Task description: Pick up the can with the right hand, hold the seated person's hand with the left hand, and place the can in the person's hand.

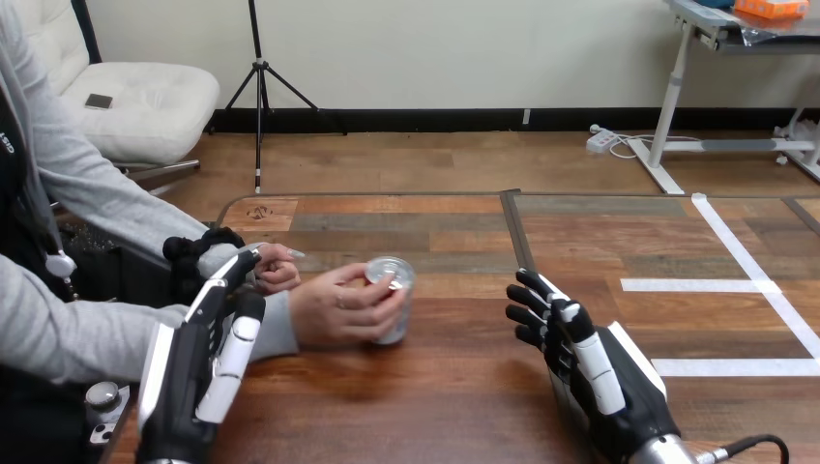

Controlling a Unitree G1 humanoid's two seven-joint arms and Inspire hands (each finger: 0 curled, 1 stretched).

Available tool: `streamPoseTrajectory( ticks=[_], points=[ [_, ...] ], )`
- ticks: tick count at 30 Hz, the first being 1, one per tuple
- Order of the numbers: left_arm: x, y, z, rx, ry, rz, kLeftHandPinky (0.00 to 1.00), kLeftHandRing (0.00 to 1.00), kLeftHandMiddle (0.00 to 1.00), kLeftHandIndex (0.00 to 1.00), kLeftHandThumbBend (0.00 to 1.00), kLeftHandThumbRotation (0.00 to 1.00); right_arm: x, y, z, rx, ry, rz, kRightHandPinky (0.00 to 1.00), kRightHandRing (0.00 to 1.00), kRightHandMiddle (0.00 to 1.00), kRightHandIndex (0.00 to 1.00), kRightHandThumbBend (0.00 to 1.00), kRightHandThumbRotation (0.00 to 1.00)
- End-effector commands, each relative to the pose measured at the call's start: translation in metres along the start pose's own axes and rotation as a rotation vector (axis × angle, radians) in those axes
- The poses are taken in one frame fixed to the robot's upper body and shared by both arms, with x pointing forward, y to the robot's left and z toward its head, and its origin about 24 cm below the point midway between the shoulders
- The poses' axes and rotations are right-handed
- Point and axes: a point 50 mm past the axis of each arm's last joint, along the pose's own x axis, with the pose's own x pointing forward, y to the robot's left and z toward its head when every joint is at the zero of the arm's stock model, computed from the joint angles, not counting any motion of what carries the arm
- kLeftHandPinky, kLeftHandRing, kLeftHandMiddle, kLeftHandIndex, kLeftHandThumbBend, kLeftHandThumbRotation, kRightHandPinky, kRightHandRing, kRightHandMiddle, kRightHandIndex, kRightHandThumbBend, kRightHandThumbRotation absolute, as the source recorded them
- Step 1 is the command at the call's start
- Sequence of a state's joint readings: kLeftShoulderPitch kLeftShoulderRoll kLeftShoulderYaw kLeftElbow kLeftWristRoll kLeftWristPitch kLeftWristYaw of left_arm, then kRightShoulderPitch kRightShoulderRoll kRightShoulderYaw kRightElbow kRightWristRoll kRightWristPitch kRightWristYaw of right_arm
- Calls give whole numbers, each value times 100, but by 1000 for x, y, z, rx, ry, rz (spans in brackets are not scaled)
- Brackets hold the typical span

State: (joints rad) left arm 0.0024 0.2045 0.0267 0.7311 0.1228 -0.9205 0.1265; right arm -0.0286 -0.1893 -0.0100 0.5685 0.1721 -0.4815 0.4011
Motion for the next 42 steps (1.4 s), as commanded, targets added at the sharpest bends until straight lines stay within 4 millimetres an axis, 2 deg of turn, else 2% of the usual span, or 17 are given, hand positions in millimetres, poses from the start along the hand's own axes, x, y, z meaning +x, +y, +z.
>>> streamPoseTrajectory(
  ticks=[1,9,17,27,36,42],
  points=[
    [11,1,10,-34,-90,63,96,94,90,84,51,96,11,-7,21,16,-122,-37,98,94,94,96,92,100],
    [10,0,9,-1,-97,64,99,96,92,85,49,96,12,-9,18,73,-122,-57,99,94,93,94,93,100],
    [11,0,8,27,-73,58,100,99,98,92,53,99,13,-9,16,99,-105,-42,100,94,93,94,95,100],
    [12,-1,7,-8,-45,44,100,100,100,99,57,100,14,-7,16,106,-91,-24,100,93,91,92,94,100],
    [13,-2,7,-42,-37,42,100,100,100,99,51,100,15,-6,16,111,-88,-14,99,92,91,91,93,100],
    [13,-2,6,-75,-25,38,100,100,100,99,51,100,15,-6,16,113,-84,-18,98,92,90,91,93,100]
  ],
)
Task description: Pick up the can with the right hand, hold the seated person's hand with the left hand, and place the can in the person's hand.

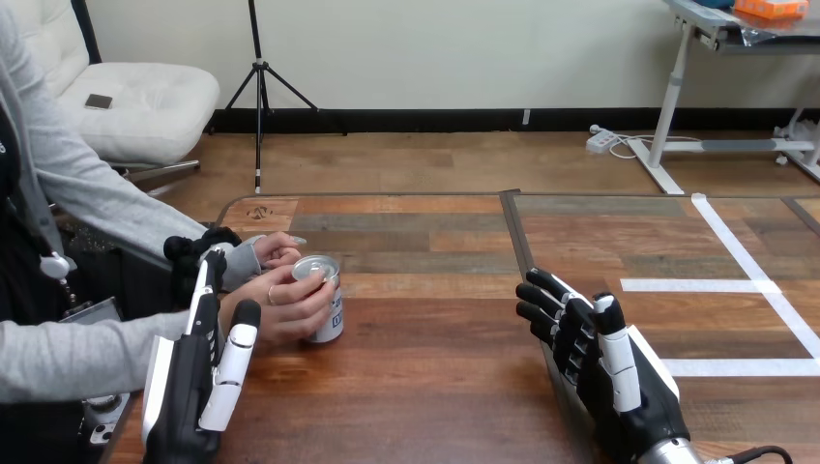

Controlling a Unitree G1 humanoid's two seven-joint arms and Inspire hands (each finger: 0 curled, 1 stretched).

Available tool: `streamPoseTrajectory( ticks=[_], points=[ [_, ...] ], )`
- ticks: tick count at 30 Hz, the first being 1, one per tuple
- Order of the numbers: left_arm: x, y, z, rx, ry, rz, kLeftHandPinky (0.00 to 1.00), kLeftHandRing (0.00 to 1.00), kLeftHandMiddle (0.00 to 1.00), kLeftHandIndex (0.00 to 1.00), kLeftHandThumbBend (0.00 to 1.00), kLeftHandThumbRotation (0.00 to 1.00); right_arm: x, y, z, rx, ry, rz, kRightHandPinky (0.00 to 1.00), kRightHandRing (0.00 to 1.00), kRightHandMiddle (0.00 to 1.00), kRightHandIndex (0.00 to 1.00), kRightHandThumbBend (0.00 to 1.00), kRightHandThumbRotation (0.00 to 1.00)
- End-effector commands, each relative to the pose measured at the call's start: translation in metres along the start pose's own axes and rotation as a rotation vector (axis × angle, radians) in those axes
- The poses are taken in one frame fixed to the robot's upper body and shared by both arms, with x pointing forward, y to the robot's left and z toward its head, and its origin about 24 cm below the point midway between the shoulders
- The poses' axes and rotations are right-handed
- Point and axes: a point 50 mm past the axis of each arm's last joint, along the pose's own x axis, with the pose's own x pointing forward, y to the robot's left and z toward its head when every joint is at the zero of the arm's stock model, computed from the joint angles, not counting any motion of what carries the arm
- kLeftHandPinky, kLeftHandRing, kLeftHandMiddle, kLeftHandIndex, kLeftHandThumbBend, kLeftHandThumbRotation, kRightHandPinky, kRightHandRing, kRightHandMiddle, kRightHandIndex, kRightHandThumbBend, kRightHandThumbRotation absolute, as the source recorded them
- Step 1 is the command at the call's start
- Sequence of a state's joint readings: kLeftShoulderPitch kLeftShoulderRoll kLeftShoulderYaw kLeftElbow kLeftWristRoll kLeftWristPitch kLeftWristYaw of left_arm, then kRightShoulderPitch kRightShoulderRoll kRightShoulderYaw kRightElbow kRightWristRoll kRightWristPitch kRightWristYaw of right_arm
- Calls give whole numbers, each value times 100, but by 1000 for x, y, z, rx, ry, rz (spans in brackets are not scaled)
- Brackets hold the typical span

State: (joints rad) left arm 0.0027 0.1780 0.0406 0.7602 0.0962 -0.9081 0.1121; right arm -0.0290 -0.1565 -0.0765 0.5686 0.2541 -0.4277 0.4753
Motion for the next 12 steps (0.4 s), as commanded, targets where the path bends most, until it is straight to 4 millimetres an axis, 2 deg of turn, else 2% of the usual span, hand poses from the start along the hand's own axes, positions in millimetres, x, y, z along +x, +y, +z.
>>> streamPoseTrajectory(
  ticks=[1,12],
  points=[
    [16,0,13,-45,-71,9,100,100,100,99,51,99,18,1,19,-8,-77,11,98,92,90,90,93,100],
    [14,1,12,-158,-55,-2,100,100,100,100,50,98,17,1,18,5,-75,6,97,91,90,90,91,100]
  ],
)
